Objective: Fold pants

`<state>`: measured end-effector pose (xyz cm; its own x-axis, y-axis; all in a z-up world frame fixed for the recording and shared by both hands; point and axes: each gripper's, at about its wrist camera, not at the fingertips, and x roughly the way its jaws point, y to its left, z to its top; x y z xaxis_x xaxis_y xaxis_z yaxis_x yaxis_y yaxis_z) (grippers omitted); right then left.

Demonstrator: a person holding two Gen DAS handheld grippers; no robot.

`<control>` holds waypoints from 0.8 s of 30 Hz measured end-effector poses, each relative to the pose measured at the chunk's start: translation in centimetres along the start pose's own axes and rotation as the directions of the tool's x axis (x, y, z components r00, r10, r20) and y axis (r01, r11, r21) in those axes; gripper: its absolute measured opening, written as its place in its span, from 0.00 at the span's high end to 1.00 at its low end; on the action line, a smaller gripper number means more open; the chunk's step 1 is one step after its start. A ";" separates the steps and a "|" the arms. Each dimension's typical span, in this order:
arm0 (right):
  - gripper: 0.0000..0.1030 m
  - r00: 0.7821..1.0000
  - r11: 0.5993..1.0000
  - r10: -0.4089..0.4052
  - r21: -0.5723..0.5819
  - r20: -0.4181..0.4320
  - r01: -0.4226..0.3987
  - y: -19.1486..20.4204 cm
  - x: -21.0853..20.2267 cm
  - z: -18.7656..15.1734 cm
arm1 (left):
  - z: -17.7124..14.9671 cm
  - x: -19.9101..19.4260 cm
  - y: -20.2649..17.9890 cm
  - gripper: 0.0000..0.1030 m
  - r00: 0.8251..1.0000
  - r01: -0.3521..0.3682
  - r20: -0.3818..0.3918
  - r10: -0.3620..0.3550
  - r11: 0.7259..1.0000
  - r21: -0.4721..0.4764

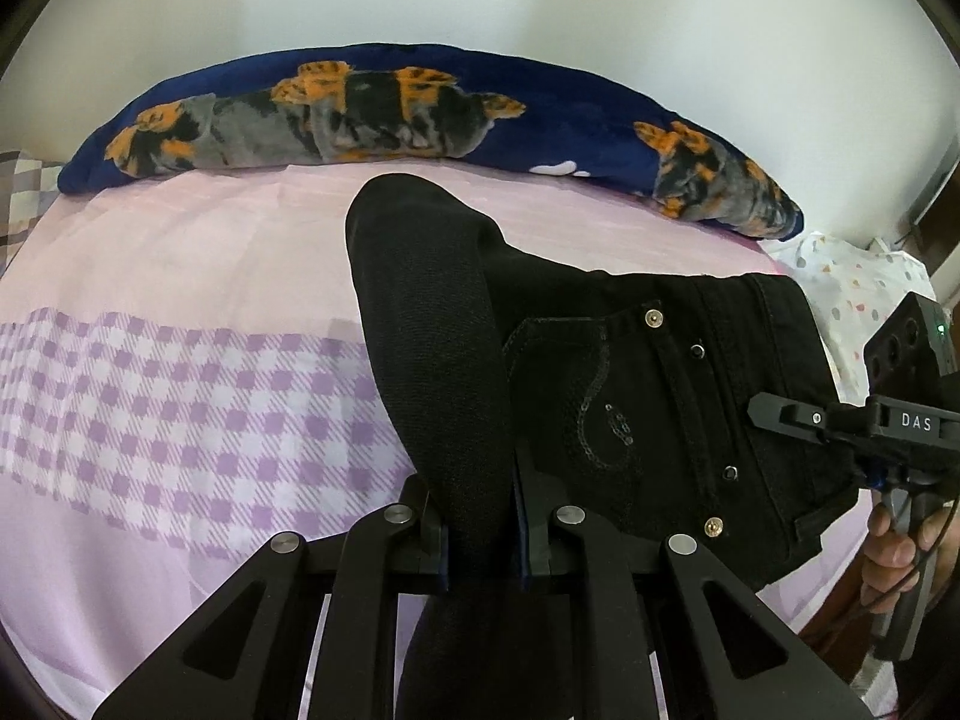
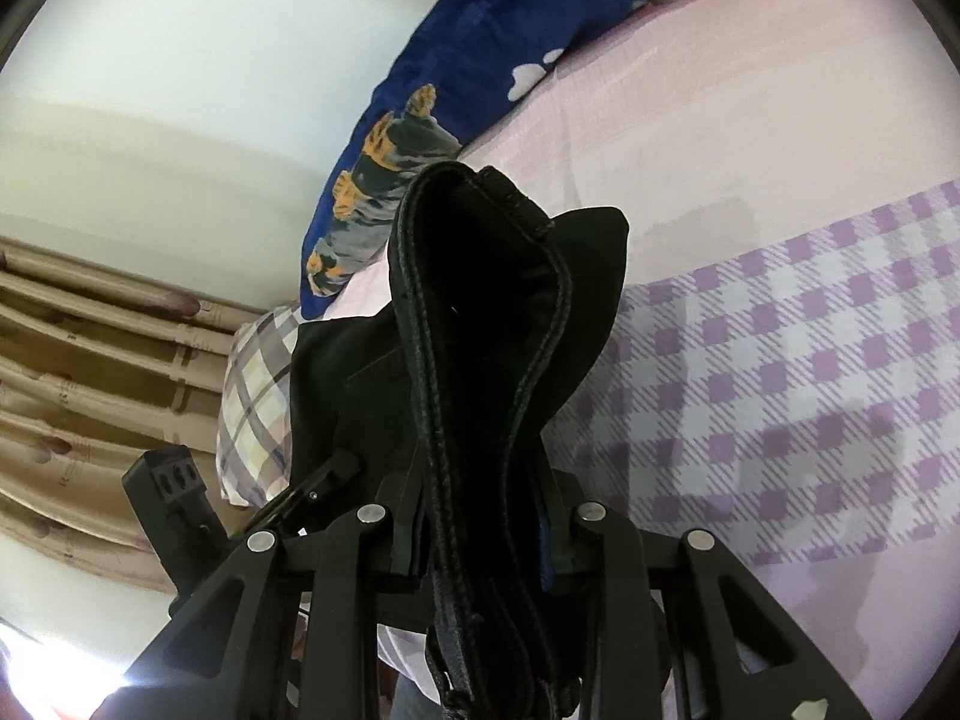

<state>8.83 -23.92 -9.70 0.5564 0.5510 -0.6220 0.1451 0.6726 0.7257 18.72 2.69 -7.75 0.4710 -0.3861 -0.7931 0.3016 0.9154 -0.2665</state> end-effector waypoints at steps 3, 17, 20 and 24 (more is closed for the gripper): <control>0.76 1.000 1.000 0.000 0.014 -0.003 0.000 0.0 0.8 0.5 | 0.5 0.4 0.5 0.85 1.000 -0.003 0.000 0.003 1.000 0.002; 0.76 0.996 0.996 -0.079 -0.041 0.033 0.081 0.6 3.9 3.1 | 2.7 3.4 2.9 0.85 0.999 -0.039 0.010 0.039 0.999 0.004; 0.76 0.992 0.991 -0.118 -0.053 0.034 0.120 -0.1 4.7 3.1 | 2.2 4.3 3.5 0.83 0.999 -0.049 0.001 0.049 0.999 0.005; 0.70 0.984 0.983 -0.170 -0.056 0.047 0.173 -0.7 5.3 3.0 | 1.8 5.2 3.9 0.70 0.997 -0.073 -0.005 0.073 0.997 0.010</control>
<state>14.12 -22.96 -12.63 0.5615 0.4043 -0.7220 0.1934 0.7842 0.5896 23.82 4.01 -11.96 0.4879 -0.3181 -0.8129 0.2749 0.9398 -0.2028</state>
